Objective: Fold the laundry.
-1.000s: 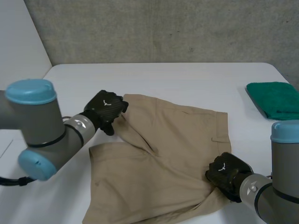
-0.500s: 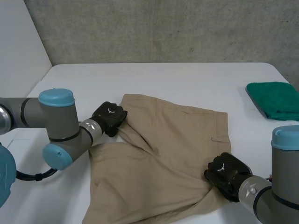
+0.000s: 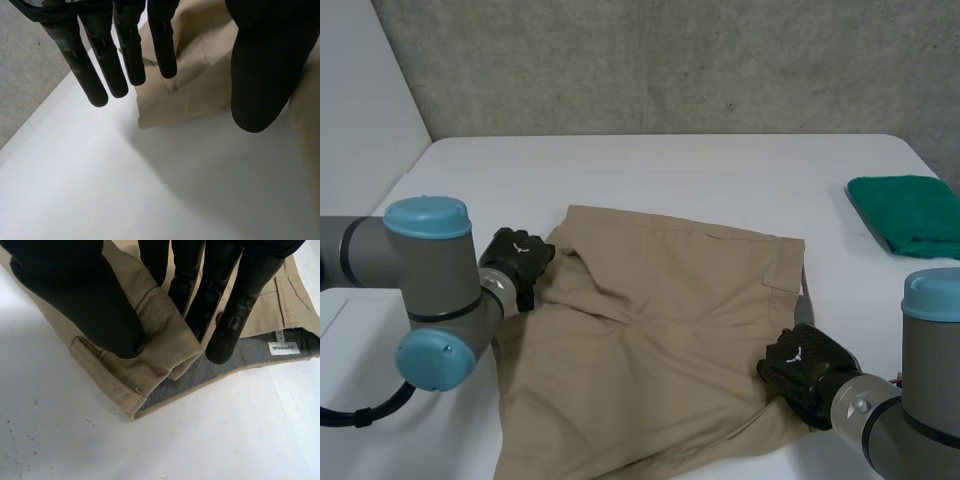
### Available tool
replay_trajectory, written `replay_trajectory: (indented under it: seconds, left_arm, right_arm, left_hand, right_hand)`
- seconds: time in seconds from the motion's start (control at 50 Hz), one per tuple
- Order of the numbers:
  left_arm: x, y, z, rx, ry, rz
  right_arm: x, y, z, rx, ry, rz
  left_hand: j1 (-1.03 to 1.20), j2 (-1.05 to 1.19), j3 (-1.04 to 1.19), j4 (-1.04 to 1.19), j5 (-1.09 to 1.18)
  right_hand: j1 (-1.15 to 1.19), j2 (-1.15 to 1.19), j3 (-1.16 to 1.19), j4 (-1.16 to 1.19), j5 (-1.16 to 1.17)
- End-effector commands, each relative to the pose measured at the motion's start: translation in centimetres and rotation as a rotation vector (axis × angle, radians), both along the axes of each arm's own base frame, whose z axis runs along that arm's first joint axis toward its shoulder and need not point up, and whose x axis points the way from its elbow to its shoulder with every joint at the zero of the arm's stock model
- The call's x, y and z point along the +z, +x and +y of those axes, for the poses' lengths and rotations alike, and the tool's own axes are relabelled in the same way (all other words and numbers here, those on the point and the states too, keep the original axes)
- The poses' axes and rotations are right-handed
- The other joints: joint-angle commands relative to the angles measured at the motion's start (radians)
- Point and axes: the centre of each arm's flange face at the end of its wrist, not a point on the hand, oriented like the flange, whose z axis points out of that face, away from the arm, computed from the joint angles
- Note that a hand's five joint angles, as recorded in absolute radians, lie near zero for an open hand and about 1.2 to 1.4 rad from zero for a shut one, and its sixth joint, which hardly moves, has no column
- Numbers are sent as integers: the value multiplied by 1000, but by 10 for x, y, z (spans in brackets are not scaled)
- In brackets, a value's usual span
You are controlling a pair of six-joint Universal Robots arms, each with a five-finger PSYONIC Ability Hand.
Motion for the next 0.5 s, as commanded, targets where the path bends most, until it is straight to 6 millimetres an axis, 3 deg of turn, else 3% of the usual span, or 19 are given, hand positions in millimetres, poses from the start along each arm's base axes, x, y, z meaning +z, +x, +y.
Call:
replay_trajectory:
  seconds: [0.02, 0.28, 0.38, 0.5]
  left_arm:
    - [17, -2, 2, -20, -30, 32]
    - [28, -19, -2, -184, -49, 126]
    - [7, -21, -8, -186, -11, 114]
    - [-1, -23, -14, -187, -8, 106]
  right_arm:
    - [0, 0, -1, -10, 6, -10]
    - [0, 0, -1, -9, 1, -11]
    - [-1, 0, 0, -10, 3, -11]
    - [-1, 0, -1, -10, 0, -12]
  left_hand:
    - [37, -4, -15, -9, -9]
    - [170, 128, 117, 123, 124]
    - [173, 131, 120, 126, 127]
    - [173, 131, 120, 126, 127]
  right_hand:
    - [403, 215, 205, 204, 218]
    - [403, 215, 205, 204, 218]
    - [403, 215, 205, 204, 218]
    - [403, 215, 205, 204, 218]
